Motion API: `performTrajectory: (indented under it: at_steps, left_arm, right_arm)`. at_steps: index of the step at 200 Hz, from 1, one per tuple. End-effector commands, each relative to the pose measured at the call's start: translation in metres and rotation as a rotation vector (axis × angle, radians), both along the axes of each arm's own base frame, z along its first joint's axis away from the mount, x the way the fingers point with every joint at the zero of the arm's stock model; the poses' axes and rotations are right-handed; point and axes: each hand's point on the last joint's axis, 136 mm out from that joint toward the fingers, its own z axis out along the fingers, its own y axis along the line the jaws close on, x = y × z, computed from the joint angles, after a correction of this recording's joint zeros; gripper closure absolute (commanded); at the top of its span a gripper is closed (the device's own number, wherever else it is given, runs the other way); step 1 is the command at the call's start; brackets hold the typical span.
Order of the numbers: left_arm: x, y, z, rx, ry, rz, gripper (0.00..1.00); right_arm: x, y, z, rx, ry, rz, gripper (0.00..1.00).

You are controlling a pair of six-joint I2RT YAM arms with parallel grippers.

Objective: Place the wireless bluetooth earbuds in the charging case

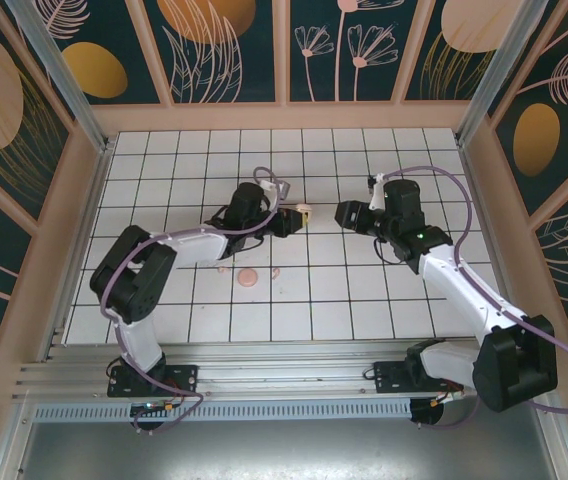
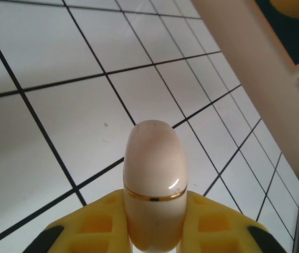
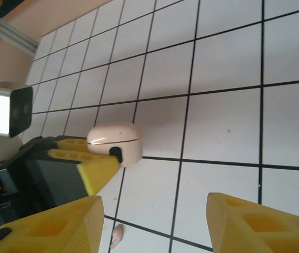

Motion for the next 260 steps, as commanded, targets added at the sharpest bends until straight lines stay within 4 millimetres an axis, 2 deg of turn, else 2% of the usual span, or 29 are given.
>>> performTrajectory:
  at_steps: [1,33,90,155,211,241,260]
  left_arm:
    - [0.004,-0.015,-0.015,0.034,0.09,0.035,0.89]
    - [0.003,-0.043,-0.031,0.077,0.13,0.007,0.88]
    - [0.0,-0.083,-0.06,0.109,0.203,-0.023,0.86]
    - [0.018,-0.105,-0.085,0.129,0.274,-0.01,0.85]
    - [0.029,-0.113,-0.107,0.156,0.308,0.014,0.83]
    - [0.028,-0.111,-0.111,0.172,0.317,0.017,0.75]
    - [0.029,-0.108,-0.106,0.186,0.303,0.027,0.63]
  right_arm:
    - [0.002,-0.018,-0.007,-0.031,0.006,-0.086,0.46]
    - [0.001,-0.031,-0.005,-0.049,-0.003,-0.133,0.46]
    - [-0.004,-0.037,0.0,-0.025,-0.012,-0.144,0.46]
    - [-0.008,-0.034,-0.005,0.001,-0.002,-0.131,0.46]
    - [-0.011,-0.034,-0.007,0.011,0.006,-0.135,0.46]
    - [-0.013,-0.036,-0.009,0.002,0.007,-0.138,0.46]
    - [-0.014,-0.036,-0.009,-0.002,0.008,-0.135,0.46]
